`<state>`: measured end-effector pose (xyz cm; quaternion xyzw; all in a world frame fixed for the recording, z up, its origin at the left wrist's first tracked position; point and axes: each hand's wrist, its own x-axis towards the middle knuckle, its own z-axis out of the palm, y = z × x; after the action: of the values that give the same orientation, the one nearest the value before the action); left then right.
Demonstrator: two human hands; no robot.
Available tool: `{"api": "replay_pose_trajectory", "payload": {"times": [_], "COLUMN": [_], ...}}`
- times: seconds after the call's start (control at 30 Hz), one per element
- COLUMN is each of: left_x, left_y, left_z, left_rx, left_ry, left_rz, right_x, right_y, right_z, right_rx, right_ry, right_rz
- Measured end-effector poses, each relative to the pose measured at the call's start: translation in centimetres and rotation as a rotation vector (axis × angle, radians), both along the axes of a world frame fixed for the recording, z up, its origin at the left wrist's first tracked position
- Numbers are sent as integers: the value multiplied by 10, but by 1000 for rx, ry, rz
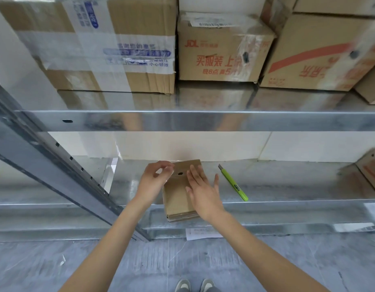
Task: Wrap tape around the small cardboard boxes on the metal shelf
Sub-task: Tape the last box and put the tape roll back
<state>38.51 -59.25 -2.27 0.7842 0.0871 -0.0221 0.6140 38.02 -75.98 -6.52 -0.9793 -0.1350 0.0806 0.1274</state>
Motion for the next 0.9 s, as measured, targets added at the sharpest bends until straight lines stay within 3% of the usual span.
{"api": "replay_pose_trajectory", "payload": {"times": [0.13,0.2,0.4,0.6,0.77,0.9], "left_x": [-33,-50,-82,-100,-102,-97], "left_y": [-15,-24,-39,-44,-55,-58], "left_z": [0,-1,11,25,32,38], "left_rx": [31,-1,-91,-132,-304,-348], "left_ry": [-127,-159,-197,-215,-10,14], "left_rz": [-10,-9,-46,-83,125,230], "right_x": [-12,-22,-44,-66,-70,-70], "right_y": [-2,-2,-5,-6,-1,2], "right_z": [36,52,83,97,102,99], "right_rx": [942,1144,1185,1084,1103,1181], "right_ry": [93,156,102,-9,-53,-54], "right_rz": [-280,-317,-319,-278,-288,-311]}}
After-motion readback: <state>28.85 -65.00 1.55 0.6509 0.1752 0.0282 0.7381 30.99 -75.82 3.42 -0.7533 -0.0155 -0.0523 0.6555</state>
